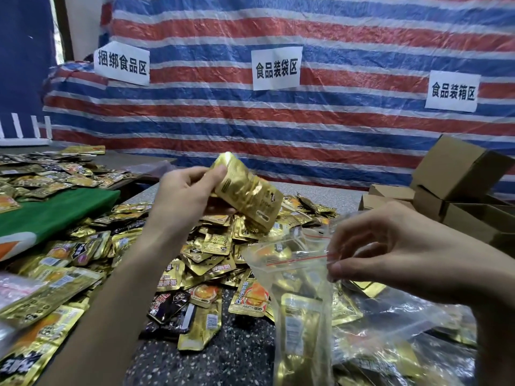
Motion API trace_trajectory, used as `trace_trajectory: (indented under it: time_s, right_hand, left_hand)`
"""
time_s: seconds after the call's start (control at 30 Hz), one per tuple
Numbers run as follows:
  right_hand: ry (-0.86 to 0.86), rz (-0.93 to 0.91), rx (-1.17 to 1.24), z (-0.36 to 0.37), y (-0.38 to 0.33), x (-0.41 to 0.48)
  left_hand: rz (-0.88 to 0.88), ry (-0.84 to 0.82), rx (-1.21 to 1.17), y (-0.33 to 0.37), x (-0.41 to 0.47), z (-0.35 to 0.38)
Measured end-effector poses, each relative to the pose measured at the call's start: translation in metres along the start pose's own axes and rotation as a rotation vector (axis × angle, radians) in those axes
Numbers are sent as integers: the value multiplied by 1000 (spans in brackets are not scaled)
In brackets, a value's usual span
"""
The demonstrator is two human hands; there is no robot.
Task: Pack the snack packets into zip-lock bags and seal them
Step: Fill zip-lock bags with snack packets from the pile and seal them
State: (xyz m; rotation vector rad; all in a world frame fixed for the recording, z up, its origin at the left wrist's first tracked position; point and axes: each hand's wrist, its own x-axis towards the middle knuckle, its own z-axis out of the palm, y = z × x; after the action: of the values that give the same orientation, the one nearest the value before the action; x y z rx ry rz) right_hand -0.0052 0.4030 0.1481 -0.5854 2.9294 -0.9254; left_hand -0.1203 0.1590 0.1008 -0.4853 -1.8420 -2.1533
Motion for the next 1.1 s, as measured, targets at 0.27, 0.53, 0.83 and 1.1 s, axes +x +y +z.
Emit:
trace_trajectory:
  time_s: [0.27,0.53,0.83,1.1]
  right_hand:
    - [33,-28,4,5,-1,3]
    - [127,-101,23,7,-3,5]
    - [366,-160,-72,8,-1,8]
    - [103,-129,-163,12,-2,10]
  left_hand:
    - [68,-260,457,27,-33,29]
    - [113,-451,627,32,-34,20]
    - [17,-852,823,27,-42,34]
    - [187,-846,721,30,-29,8]
